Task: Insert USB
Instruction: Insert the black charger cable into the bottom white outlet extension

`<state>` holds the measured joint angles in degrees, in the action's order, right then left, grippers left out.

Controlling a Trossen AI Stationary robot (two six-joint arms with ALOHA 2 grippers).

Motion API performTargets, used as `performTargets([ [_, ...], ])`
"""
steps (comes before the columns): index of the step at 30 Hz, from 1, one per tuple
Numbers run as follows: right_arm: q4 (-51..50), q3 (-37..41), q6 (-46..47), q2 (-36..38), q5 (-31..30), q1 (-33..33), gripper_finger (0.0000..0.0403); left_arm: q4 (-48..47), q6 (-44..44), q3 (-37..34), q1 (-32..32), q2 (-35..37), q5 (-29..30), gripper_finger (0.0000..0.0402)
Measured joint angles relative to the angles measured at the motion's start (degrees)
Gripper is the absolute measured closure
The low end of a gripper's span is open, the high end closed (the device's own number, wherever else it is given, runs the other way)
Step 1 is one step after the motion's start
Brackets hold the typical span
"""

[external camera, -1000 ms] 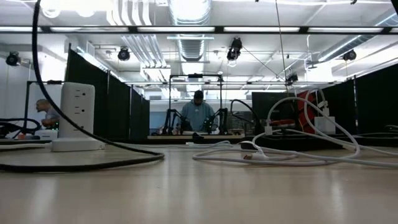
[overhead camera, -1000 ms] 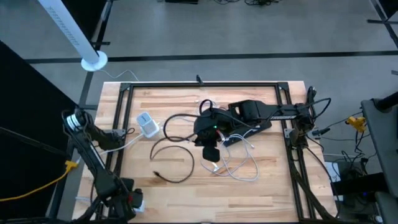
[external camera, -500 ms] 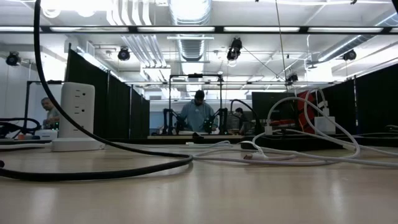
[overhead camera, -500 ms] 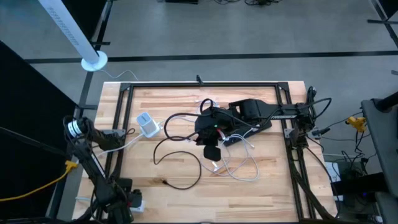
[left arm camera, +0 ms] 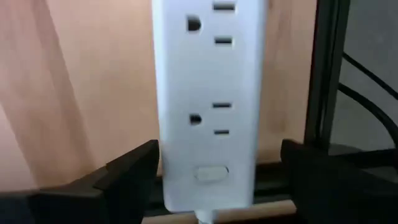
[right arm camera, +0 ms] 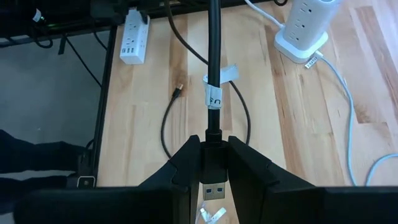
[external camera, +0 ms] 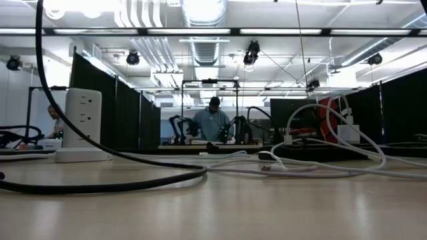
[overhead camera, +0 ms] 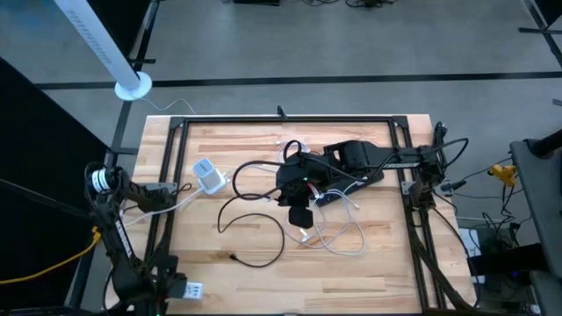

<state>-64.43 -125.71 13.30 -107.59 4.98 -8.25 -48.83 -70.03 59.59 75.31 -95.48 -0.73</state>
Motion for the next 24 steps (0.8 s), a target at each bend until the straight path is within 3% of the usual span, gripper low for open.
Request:
performTargets([
  [11, 0.07, 0.0, 1.2, 0.0, -0.01, 0.0, 0.035, 4.44, -0.05, -4.5, 0.81, 0.09, 1.99, 0.0092],
  [14, 0.09, 0.0, 1.81, 0.0, -0.01, 0.0, 0.035, 5.7, -0.01, -5.76, 0.82, 0.09, 1.96, 0.0125],
  [17, 0.17, 0.0, 1.84, 0.0, -0.05, 0.02, 0.035, 6.84, 0.01, -6.43, 0.8, 0.09, 1.75, 0.02],
  [24, 0.4, 0.0, 2.03, 0.33, -0.51, 0.4, 0.035, 6.95, 2.32, -6.11, -1.46, 0.07, 1.19, 0.0194],
])
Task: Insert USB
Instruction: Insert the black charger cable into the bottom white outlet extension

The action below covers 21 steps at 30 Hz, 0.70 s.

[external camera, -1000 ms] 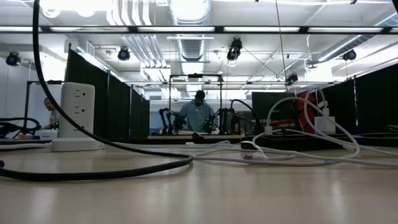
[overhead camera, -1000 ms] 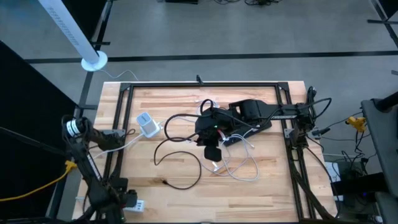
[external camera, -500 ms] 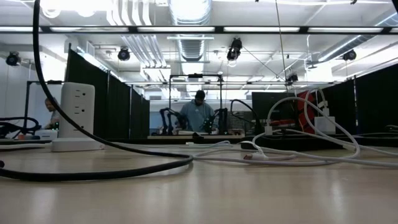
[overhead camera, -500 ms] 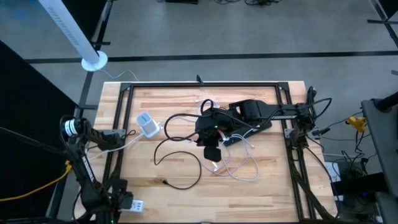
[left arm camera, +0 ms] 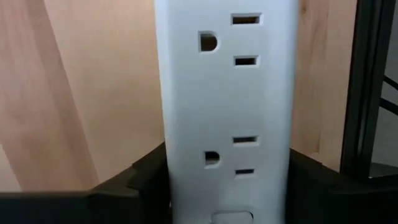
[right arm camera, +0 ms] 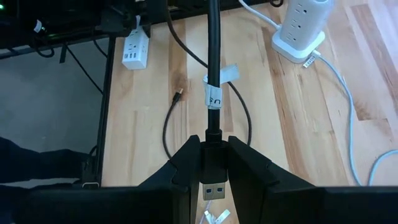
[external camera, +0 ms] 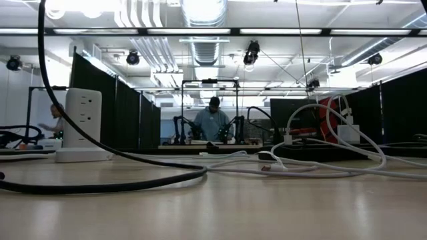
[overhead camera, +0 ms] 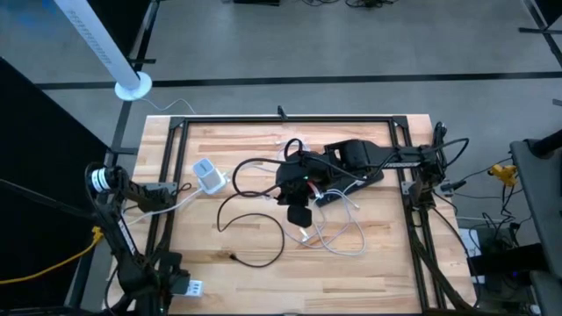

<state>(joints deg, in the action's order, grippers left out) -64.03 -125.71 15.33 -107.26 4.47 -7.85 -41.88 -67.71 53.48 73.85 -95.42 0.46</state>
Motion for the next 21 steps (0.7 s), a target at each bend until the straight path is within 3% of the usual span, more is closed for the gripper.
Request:
performTargets([
  [12, -0.1, 0.0, -4.34, 2.53, 0.39, 1.34, 0.0351, -0.31, 11.52, 0.25, -10.01, -0.28, 3.73, 0.0194],
  [16, -3.22, 0.0, -7.27, 5.04, 1.04, 2.69, 0.0351, 1.48, 17.04, 0.29, -14.83, -0.28, 9.41, 0.0194],
  [21, -8.19, 0.0, -10.67, 7.62, 6.52, 5.37, 0.0351, 7.35, 24.81, 0.31, -22.98, -0.22, 15.45, 0.0194],
])
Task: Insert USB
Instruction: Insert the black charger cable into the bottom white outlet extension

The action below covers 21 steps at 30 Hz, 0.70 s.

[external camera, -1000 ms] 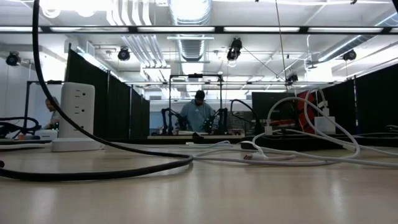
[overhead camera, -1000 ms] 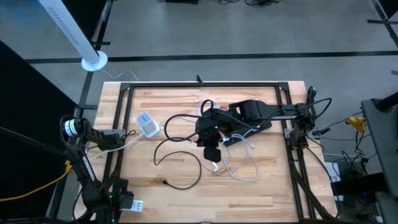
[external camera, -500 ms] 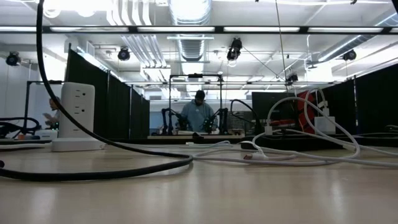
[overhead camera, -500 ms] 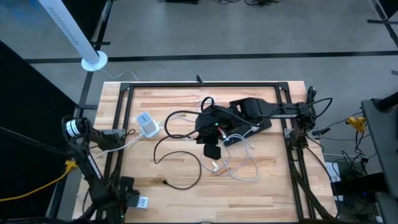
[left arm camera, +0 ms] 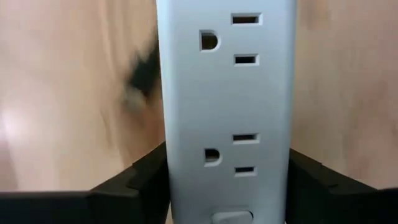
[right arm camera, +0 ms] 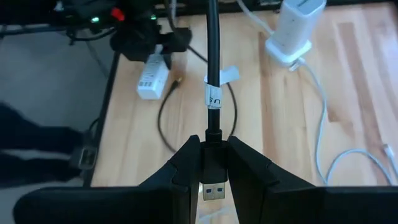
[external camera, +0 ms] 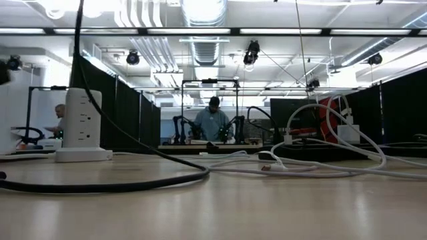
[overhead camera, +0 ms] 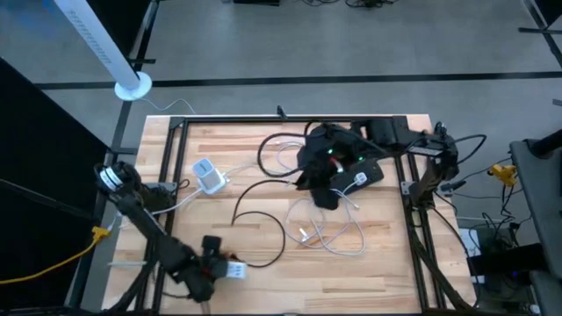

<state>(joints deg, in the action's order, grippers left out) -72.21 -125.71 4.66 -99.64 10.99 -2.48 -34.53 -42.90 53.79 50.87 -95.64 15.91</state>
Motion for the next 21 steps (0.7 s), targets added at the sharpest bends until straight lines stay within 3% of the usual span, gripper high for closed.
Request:
performTargets([
  [6, -7.47, 0.04, -4.52, 0.77, 2.55, 4.18, 0.0351, 8.04, 10.93, 0.08, -9.35, 0.0, 1.96, 0.0194],
  [12, -7.09, 4.82, -7.64, 0.77, 3.84, 5.59, 0.0351, 8.26, 14.99, -0.07, -16.7, 0.02, -1.46, 0.0195],
  [16, -0.17, 13.68, -6.97, 1.15, 4.69, 5.42, 0.0351, 8.57, 16.05, -0.58, -20.13, -0.26, -4.17, 0.0195],
  [21, 20.26, 29.19, 0.14, 3.74, 7.94, 3.52, 0.0351, 9.08, 13.93, -0.58, -23.84, -2.59, -5.82, 0.0195],
])
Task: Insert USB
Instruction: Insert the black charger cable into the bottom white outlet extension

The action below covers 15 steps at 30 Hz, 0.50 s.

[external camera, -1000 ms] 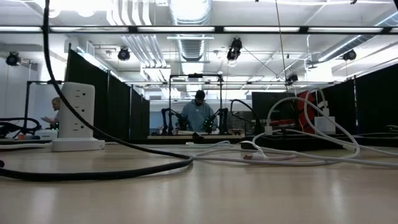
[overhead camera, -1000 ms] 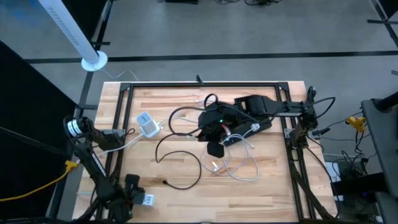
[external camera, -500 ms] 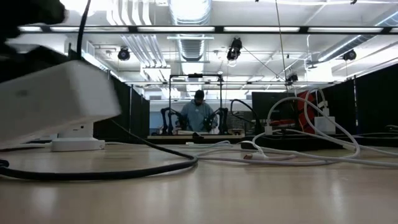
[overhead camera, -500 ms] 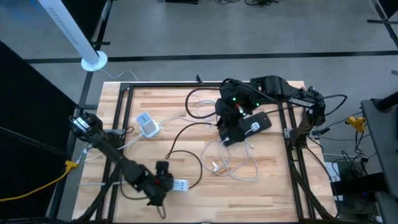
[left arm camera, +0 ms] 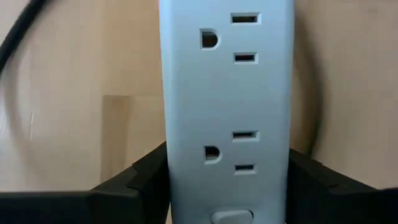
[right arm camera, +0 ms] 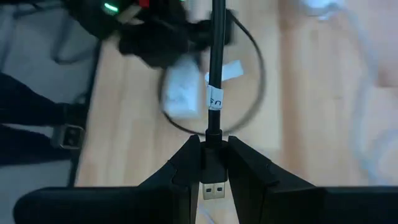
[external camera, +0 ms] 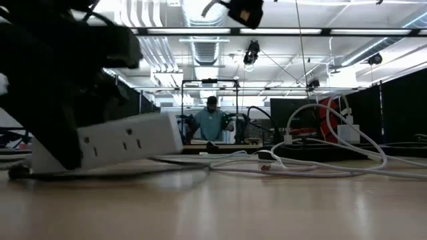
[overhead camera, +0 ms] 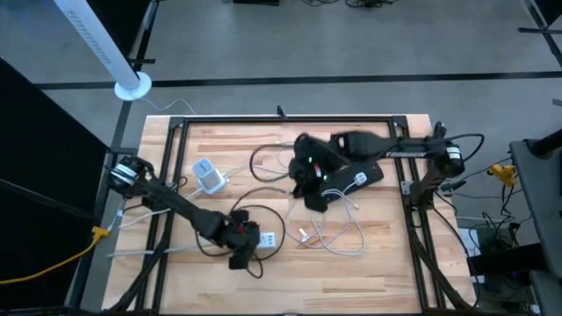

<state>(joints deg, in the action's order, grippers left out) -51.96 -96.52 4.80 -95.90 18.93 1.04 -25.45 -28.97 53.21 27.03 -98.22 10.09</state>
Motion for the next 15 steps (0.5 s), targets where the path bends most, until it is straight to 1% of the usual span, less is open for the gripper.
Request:
performTargets([
  [2, 4.77, 5.76, 3.08, 0.37, -0.12, -1.07, 0.0351, 0.19, -1.67, 0.0, -1.14, -0.63, -0.73, 0.0195],
  [6, 15.7, 14.99, 6.23, 0.27, -3.22, -4.55, 0.0351, 0.37, -3.29, 0.47, -2.35, -0.78, -1.96, 0.0195],
  [9, 24.85, 20.46, 6.09, 0.27, -5.0, -6.76, 0.0351, 0.01, -5.16, 1.11, -3.04, -0.67, -2.74, 0.0195],
  [15, 42.1, 30.87, 4.91, 0.12, -9.88, -7.99, 0.0351, -0.08, -9.56, 1.89, -3.15, -0.29, -3.67, 0.0195],
])
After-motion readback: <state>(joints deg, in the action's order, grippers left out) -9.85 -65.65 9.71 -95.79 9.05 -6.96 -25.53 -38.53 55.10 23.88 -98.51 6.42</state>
